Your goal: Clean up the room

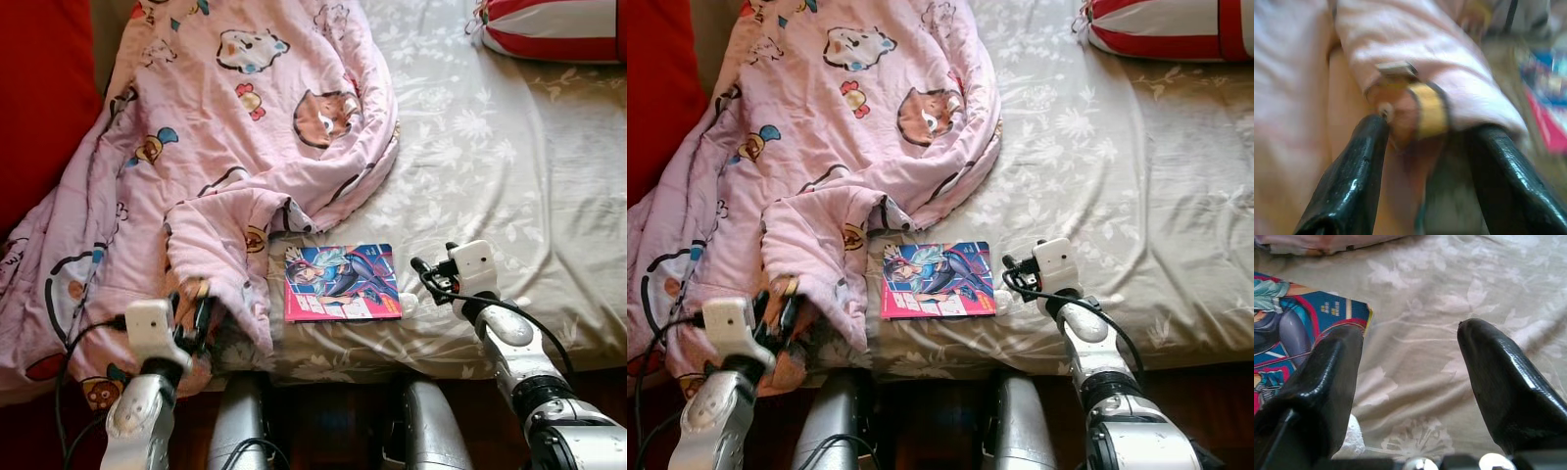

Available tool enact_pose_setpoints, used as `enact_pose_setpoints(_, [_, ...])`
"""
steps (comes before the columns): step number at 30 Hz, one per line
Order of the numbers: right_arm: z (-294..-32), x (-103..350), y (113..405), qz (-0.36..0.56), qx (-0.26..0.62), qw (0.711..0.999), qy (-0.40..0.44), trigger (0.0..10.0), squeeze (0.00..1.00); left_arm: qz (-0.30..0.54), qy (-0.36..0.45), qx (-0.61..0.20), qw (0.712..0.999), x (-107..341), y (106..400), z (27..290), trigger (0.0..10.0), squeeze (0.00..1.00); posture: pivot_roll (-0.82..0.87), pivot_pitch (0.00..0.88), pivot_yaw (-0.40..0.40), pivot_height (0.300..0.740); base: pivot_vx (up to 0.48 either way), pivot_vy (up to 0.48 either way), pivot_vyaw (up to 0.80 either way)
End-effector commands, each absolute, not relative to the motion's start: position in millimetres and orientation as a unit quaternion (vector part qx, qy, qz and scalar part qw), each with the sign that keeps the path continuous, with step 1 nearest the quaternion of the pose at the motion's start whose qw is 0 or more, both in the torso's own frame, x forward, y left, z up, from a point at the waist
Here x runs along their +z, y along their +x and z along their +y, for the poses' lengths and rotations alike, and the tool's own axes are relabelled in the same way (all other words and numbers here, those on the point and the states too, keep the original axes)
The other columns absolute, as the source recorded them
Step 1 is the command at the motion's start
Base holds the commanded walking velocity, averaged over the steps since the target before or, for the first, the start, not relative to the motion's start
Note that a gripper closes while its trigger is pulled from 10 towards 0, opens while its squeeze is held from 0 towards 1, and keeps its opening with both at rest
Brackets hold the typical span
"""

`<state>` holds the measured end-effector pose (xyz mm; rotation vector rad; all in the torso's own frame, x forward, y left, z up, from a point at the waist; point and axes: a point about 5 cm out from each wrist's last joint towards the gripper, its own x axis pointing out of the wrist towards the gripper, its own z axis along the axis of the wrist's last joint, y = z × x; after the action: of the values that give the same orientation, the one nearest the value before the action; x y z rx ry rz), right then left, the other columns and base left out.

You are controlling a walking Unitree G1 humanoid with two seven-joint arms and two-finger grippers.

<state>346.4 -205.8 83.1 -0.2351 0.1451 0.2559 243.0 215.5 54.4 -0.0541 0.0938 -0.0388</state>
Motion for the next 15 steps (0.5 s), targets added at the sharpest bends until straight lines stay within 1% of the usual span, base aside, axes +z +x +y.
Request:
enact_pose_setpoints(1, [-203.5,66.6,337.1,0.106,0.143,0.977,-0.121,10.0,0.0,0.107,-0.009,-0.018,0.994,32.9,224.4,224.0,10.0,0.0,0.14,0.303,0.037,0.61,0.0,0.0,0.0])
enact_pose_setpoints(4, [-203.3,62.9,334.9,0.116,0.151,0.973,-0.128,10.0,0.0,0.107,0.003,-0.019,0.994,33.8,221.9,227.6,10.0,0.0,0.14,0.3,0.034,0.61,0.0,0.0,0.0])
enact_pose_setpoints(5, [-203.6,63.9,335.2,0.114,0.155,0.972,-0.134,10.0,0.0,0.09,0.016,-0.012,0.996,42.0,224.1,231.8,10.0,0.0,0.14,0.299,0.034,0.61,0.0,0.0,0.0])
enact_pose_setpoints(7, [-203.7,64.8,335.6,0.113,0.158,0.971,-0.137,10.0,0.0,0.08,0.02,-0.007,0.997,47.1,225.5,234.6,10.0,0.0,0.14,0.298,0.034,0.61,0.0,0.0,0.0])
enact_pose_setpoints(8, [-204.6,70.5,338.3,0.101,0.162,0.972,-0.14,10.0,0.0,0.062,0.016,0.008,0.998,53.8,225.3,240.1,10.0,0.0,0.14,0.295,0.035,0.61,0.0,0.0,0.0])
enact_pose_setpoints(11, [-208.2,78.1,342.6,0.088,0.152,0.975,-0.137,10.0,0.0,0.035,0.027,0.023,0.999,64.9,219.2,248.6,10.0,0.0,0.14,0.286,0.041,0.61,0.0,0.0,0.0])
enact_pose_setpoints(15, [-209.9,77.8,342.6,0.092,0.147,0.975,-0.138,10.0,0.0,0.013,0.011,0.046,0.999,76.4,215.0,259.1,10.0,0.0,0.15,0.283,0.046,0.61,0.0,0.0,0.0])
